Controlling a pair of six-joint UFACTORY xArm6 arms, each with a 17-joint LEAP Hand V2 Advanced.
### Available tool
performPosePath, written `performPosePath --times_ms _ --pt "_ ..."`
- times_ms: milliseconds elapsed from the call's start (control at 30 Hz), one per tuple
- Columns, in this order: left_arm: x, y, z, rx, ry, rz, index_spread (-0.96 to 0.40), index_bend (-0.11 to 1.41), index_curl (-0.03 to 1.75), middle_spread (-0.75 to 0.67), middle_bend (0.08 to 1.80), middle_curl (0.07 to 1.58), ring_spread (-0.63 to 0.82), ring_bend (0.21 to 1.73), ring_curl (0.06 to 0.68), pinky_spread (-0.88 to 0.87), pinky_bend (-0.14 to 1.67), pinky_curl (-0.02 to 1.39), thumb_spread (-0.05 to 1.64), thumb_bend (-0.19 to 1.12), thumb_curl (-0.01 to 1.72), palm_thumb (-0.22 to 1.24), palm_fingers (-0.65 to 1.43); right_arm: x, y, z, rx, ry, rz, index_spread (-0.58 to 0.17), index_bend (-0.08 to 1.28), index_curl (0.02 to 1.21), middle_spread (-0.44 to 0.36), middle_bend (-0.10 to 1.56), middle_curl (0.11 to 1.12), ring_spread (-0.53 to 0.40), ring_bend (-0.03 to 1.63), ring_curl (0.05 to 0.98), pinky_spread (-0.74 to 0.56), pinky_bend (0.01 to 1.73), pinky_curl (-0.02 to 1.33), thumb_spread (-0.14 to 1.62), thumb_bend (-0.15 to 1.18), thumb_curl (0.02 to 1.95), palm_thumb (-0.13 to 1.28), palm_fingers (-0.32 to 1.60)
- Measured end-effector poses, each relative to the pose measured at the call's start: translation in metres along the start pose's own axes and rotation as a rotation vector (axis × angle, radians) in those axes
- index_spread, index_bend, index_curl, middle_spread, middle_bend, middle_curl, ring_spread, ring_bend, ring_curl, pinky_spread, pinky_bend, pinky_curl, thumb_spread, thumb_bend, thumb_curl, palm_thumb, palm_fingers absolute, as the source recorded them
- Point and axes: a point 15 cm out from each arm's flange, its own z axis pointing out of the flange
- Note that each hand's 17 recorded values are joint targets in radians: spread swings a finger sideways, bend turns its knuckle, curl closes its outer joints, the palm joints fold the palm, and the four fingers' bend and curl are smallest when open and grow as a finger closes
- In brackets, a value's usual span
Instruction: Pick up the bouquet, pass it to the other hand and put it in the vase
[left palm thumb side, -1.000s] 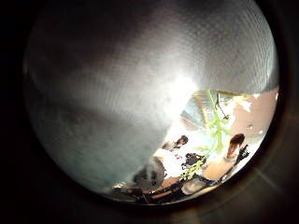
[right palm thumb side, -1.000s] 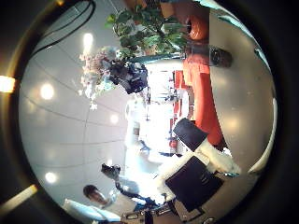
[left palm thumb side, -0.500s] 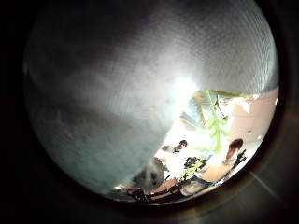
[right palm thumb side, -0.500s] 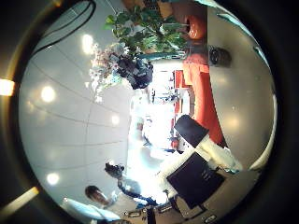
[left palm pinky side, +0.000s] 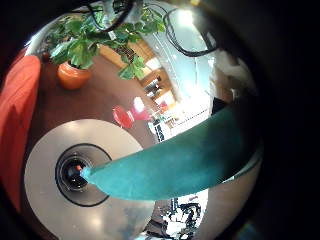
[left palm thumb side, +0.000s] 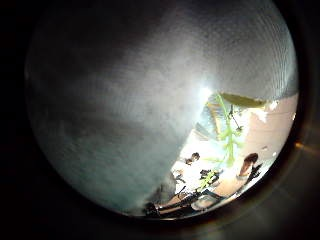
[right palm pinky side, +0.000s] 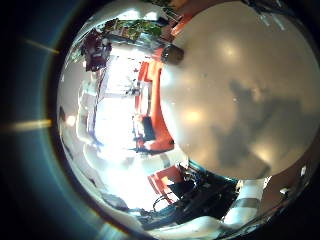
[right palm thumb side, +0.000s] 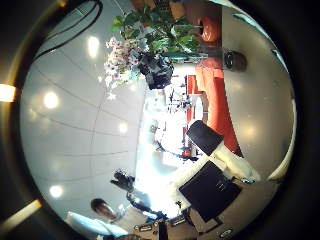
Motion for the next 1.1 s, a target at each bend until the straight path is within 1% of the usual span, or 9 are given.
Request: performPosePath --times_ms 67,100,133,167,267,433,700,967,1100 --pt "-0.004 0.01 0.006 -0.041 0.023 -0.015 -0.71 0.28 1.36 -0.55 0.92 1.05 -0.39 1.24 0.505 -0.59 0.82 0.93 0.97 -0.13 0.69 0.6 0.3 0.001 0.0 0.0 0.0 -0.001 0.001 -0.361 0.17 0.31 -0.012 0.28 0.35 0.083 0.62 0.217 0.42 0.71 0.23 1.02 -0.02 0.51 0.73 0.23" --pt "-0.007 0.017 0.009 -0.073 0.043 -0.028 -0.61 0.2 1.29 -0.33 0.61 0.98 -0.11 1.08 0.486 -0.29 0.58 0.92 0.95 -0.13 0.63 0.44 -0.3 0.001 0.0 0.0 -0.001 -0.002 0.003 -0.362 0.17 0.31 -0.014 0.28 0.35 0.083 0.62 0.216 0.42 0.71 0.23 1.02 -0.02 0.51 0.73 0.23" --pt "-0.007 0.026 0.012 -0.109 0.064 -0.04 -0.57 0.13 1.26 -0.24 0.51 0.95 -0.03 1.02 0.442 -0.21 0.54 0.89 0.95 -0.13 0.6 0.39 -0.42 0.001 0.001 0.001 -0.001 -0.002 0.003 -0.362 0.17 0.31 -0.015 0.28 0.35 0.083 0.61 0.215 0.42 0.71 0.23 1.02 -0.02 0.51 0.73 0.23" --pt "-0.011 0.035 0.014 -0.151 0.088 -0.057 -0.48 0.04 1.19 -0.07 0.37 0.86 0.13 0.92 0.344 -0.03 0.44 0.79 0.95 -0.11 0.55 0.29 -0.45 0.001 0.001 0.001 -0.002 -0.003 0.003 -0.362 0.17 0.31 -0.015 0.27 0.35 0.083 0.62 0.215 0.42 0.71 0.23 1.02 -0.02 0.51 0.73 0.24" --pt "-0.044 0.056 0.007 -0.235 0.139 -0.136 -0.3 -0.02 1.03 0.22 0.21 0.72 0.35 0.79 0.253 0.27 0.32 0.66 0.92 -0.08 0.48 0.14 -0.44 0.002 0.002 0.002 -0.003 -0.003 0.005 -0.356 0.18 0.31 -0.017 0.26 0.35 0.084 0.61 0.212 0.42 0.7 0.22 1.02 -0.02 0.51 0.73 0.25" --pt "-0.084 0.059 -0.029 -0.171 0.103 -0.189 -0.07 0.0 0.76 0.49 0.14 0.55 0.55 0.66 0.192 0.53 0.23 0.54 0.87 -0.05 0.41 0.04 -0.37 0.002 0.003 0.003 -0.008 -0.001 0.004 -0.348 0.18 0.32 -0.017 0.26 0.35 0.084 0.59 0.206 0.42 0.68 0.21 1.02 -0.02 0.51 0.73 0.27" --pt "-0.1 0.069 -0.088 -0.073 0.06 -0.222 0.06 0.05 0.45 0.61 0.14 0.39 0.65 0.55 0.156 0.64 0.18 0.44 0.85 -0.04 0.37 0.03 -0.28 0.001 0.006 0.003 -0.019 0.001 -0.007 -0.345 0.19 0.34 -0.023 0.23 0.35 0.076 0.58 0.2 0.43 0.65 0.19 1.02 -0.02 0.51 0.73 0.3" --pt "-0.062 0.105 -0.123 -0.063 0.063 -0.221 0.07 0.1 0.29 0.61 0.15 0.29 0.67 0.49 0.148 0.65 0.18 0.37 0.84 -0.03 0.35 0.04 -0.22 -0.004 0.009 0.002 -0.032 0.005 -0.041 -0.338 0.18 0.34 -0.03 0.22 0.35 0.075 0.57 0.196 0.43 0.63 0.17 1.02 -0.02 0.52 0.73 0.34" --pt "-0.053 0.15 -0.132 -0.095 -0.009 -0.245 0.07 0.11 0.25 0.61 0.15 0.26 0.67 0.47 0.147 0.64 0.18 0.35 0.86 -0.03 0.34 0.05 -0.19 -0.011 0.013 -0.012 -0.07 0.128 -0.093 -0.332 0.19 0.35 -0.032 0.22 0.35 0.089 0.57 0.194 0.44 0.62 0.16 1.02 -0.02 0.52 0.74 0.35"
